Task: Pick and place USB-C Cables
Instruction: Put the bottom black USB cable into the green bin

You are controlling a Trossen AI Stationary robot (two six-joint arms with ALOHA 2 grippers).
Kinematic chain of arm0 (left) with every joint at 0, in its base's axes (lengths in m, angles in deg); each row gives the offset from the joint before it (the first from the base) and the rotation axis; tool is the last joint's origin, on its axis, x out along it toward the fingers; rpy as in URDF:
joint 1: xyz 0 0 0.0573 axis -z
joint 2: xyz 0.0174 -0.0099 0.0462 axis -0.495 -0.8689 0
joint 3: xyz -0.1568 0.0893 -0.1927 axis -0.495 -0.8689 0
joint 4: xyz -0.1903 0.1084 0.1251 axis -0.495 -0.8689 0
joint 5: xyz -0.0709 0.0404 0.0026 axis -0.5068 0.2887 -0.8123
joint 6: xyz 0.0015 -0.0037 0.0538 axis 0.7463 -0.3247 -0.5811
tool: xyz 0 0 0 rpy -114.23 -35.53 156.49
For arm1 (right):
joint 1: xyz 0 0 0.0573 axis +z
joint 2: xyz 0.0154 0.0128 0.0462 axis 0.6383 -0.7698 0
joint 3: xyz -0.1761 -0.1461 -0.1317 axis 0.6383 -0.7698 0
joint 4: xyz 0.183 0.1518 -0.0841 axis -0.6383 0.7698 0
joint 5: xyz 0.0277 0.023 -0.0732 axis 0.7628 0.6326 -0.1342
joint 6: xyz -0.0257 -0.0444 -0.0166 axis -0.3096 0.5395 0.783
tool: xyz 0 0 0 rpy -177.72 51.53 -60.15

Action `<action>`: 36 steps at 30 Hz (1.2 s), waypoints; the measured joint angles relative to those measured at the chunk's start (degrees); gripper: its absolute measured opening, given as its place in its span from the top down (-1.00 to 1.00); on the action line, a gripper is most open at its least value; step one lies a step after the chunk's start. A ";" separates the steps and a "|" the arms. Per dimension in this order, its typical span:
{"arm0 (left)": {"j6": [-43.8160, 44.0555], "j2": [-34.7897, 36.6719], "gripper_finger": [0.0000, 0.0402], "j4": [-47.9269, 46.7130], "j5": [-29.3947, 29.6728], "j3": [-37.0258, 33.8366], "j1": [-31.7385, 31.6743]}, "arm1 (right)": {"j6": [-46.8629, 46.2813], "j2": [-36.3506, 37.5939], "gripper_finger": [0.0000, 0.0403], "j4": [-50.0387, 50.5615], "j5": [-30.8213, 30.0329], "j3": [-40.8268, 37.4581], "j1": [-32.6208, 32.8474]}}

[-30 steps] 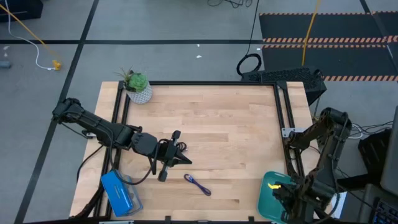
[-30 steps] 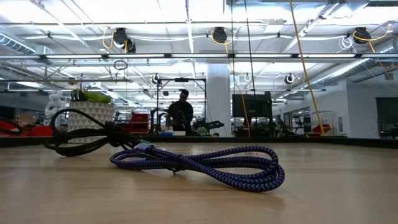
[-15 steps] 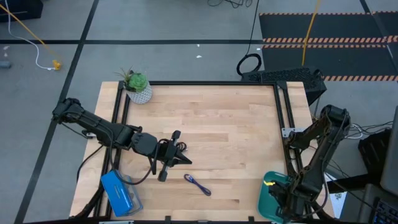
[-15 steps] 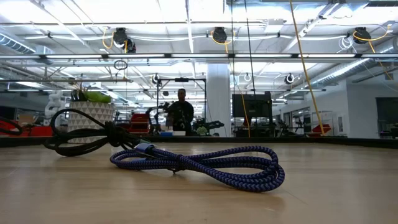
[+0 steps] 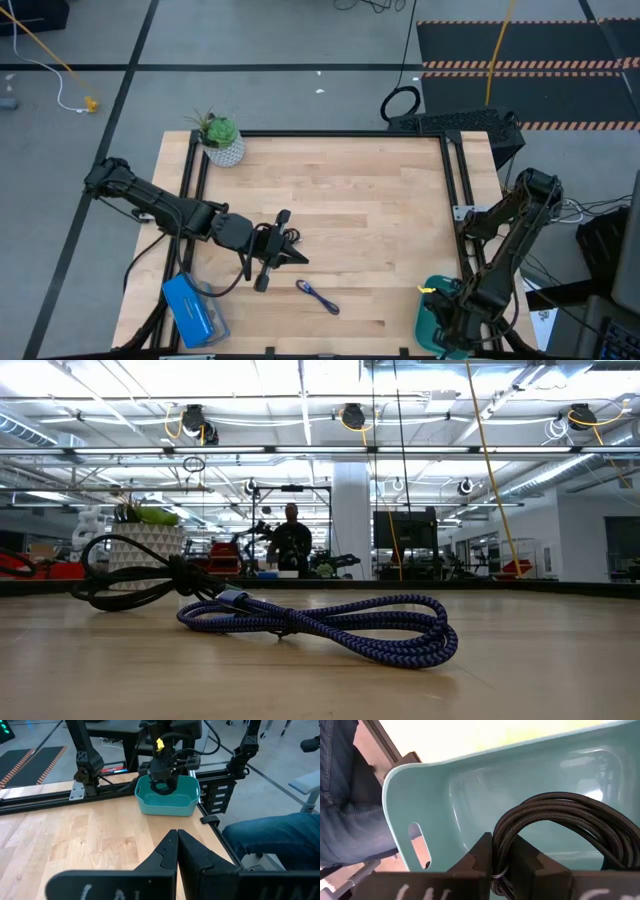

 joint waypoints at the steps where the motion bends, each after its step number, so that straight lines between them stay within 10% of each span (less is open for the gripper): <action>1: 0.00 0.00 0.97 0.00 0.00 0.00 -0.02 | -0.01 0.00 0.86 -0.03 -0.02 0.00 0.00; 36: -0.15 0.00 0.97 0.06 0.00 0.00 -0.02 | -1.40 -5.09 0.53 -13.48 -1.03 -8.09 0.00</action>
